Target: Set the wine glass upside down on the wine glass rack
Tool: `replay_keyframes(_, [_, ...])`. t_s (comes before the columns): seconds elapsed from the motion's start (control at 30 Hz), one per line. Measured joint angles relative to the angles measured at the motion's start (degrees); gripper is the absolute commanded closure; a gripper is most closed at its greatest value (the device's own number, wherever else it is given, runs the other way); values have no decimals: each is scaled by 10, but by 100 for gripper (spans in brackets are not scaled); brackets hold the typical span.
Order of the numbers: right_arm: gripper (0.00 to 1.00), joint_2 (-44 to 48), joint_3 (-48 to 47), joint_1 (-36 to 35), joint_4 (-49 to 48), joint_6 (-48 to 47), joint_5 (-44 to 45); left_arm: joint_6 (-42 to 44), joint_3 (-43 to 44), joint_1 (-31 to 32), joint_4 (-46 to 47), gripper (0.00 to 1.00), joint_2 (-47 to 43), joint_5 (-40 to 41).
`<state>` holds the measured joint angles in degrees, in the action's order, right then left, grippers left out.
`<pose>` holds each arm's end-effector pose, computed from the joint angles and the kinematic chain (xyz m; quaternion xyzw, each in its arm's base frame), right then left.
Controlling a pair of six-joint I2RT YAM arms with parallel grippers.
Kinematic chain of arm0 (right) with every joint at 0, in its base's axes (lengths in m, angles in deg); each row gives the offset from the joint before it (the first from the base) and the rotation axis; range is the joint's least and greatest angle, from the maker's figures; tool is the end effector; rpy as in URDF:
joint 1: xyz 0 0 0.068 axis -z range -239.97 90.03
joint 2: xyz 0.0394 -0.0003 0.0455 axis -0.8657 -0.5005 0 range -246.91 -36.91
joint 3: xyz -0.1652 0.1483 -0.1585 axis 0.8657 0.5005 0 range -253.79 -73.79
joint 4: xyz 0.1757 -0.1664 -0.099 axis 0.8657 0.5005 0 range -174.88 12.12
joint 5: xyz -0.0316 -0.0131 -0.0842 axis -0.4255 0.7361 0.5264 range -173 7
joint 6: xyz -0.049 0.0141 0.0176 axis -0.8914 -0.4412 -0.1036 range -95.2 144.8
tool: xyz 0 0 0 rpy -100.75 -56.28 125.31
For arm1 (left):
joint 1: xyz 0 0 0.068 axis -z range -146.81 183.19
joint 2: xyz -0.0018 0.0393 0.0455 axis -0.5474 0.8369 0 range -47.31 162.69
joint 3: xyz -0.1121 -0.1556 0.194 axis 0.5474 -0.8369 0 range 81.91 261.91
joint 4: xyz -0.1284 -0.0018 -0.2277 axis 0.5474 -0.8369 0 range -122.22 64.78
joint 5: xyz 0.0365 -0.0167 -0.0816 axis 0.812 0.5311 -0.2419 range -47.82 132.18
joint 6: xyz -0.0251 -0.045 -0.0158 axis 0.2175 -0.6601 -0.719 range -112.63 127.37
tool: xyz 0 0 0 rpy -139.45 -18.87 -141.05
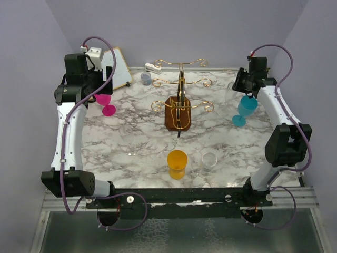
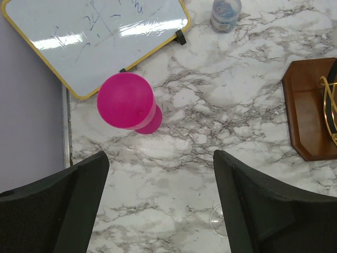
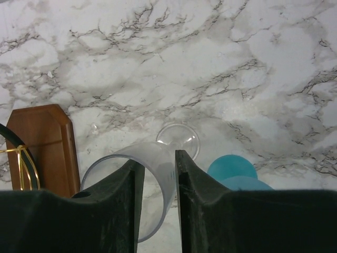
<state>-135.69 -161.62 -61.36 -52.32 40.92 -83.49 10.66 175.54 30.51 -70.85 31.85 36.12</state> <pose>0.3916 0.0099 0.3113 0.1162 0.9115 0.0640 0.3894 0.2861 0.0094 0.4354 0.0307 0.8697 -0.0204 0.4923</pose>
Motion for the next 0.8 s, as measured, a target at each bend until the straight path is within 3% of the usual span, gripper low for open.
replay_keyframes(0.17, [98, -3, -6, 0, 3, -16, 4, 0, 0, 0, -4, 17, 0, 0])
replay_keyframes(0.6, [99, 17, -9, 0, 36, -24, 30, -31, 9, 0, -7, 18, 0, -25])
replay_keyframes(0.8, [99, 149, 17, 0, -9, -8, 87, -110, 85, 0, -16, 19, 8, -79])
